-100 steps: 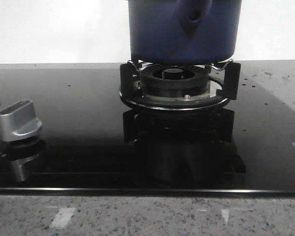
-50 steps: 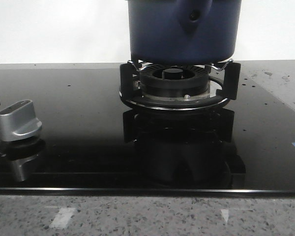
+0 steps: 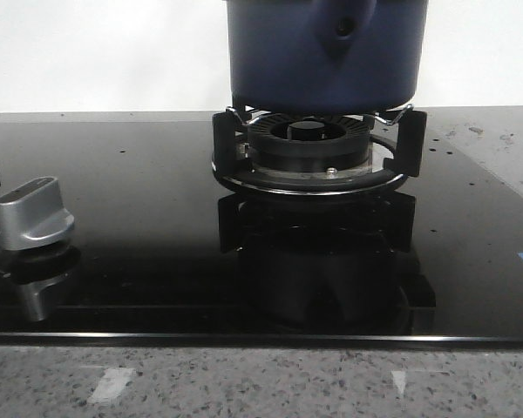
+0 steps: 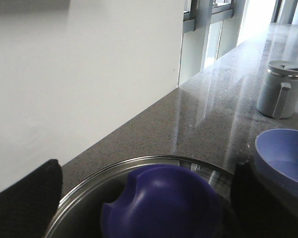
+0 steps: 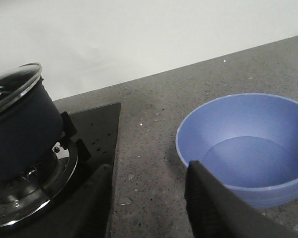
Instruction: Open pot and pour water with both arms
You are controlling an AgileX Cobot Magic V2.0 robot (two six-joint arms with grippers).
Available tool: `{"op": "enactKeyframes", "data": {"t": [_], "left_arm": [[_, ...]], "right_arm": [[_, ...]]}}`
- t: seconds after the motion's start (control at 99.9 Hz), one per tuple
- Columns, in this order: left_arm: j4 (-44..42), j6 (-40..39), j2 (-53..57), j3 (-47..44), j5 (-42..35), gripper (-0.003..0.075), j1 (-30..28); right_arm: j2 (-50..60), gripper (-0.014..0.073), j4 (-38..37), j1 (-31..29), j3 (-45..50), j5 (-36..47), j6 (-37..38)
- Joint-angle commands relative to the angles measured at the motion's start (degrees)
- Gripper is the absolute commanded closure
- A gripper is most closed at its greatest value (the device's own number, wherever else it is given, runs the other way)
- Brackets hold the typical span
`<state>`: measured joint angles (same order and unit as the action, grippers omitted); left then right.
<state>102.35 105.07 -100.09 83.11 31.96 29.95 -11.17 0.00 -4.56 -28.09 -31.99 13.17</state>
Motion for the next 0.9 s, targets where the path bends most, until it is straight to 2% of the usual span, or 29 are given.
{"op": "enactKeyframes", "data": {"t": [0.0,0.33,0.541,0.891], "left_arm": [[4.9,-2.8,1.8,2.0,1.5,0.0111,-0.2],[4.5,-4.2,0.7,2.0,1.6,0.0113,0.2],[4.4,-9.0,0.6,2.0,1.1,0.0157,0.0],[-0.9,-15.3,0.5,2.0,0.1,0.0161,0.0]], "right_arm": [[-1.3,0.0283,0.0,-0.3,-2.0,4.1,-0.6],[-1.3,0.0283,0.0,-0.3,-2.0,4.1,-0.6],[-1.3,0.0283,0.0,-0.3,-2.0,4.2,-0.6],[-1.3,0.0283,0.0,-0.3,-2.0,4.2,-0.6]]}}
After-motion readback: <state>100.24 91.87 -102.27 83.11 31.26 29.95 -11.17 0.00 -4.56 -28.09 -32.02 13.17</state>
